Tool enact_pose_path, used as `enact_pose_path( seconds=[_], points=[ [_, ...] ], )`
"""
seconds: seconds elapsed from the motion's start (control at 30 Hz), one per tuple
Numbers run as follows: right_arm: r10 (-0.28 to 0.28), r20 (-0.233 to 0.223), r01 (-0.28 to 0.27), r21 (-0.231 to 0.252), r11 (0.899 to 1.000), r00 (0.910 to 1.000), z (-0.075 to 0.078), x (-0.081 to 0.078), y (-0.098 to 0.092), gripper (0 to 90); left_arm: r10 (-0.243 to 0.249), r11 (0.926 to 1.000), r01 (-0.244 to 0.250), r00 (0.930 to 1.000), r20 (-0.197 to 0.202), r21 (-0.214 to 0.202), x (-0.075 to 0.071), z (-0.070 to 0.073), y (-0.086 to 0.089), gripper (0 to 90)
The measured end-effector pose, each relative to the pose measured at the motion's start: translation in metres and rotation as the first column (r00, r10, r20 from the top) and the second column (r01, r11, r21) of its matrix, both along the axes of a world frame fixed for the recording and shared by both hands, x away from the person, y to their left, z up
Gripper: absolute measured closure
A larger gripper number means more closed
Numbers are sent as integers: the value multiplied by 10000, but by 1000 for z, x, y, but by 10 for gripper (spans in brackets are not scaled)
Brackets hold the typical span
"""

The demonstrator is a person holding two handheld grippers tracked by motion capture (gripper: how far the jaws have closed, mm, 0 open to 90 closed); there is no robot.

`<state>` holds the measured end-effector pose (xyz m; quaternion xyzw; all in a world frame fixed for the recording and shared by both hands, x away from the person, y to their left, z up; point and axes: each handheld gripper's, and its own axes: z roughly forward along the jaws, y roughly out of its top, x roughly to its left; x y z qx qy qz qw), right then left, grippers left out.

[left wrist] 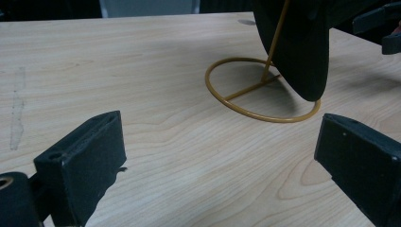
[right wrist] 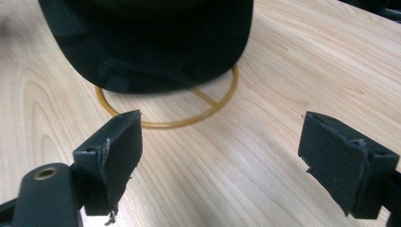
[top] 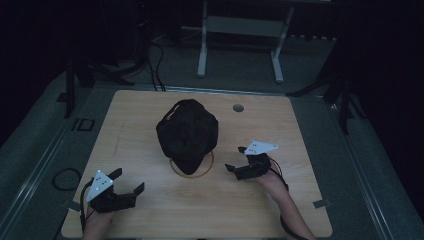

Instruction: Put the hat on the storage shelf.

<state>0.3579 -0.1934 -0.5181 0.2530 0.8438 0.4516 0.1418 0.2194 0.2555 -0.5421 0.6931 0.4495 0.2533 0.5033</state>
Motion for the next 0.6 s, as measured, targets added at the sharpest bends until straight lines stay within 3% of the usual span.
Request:
enact_pose_path(
  seconds=[0.6],
  points=[
    [-354,-147,354,24,9994,9993,-14,-1,-19,147,14,10000,-14,9999,-130,11,1,-1,-1,32]
  ],
)
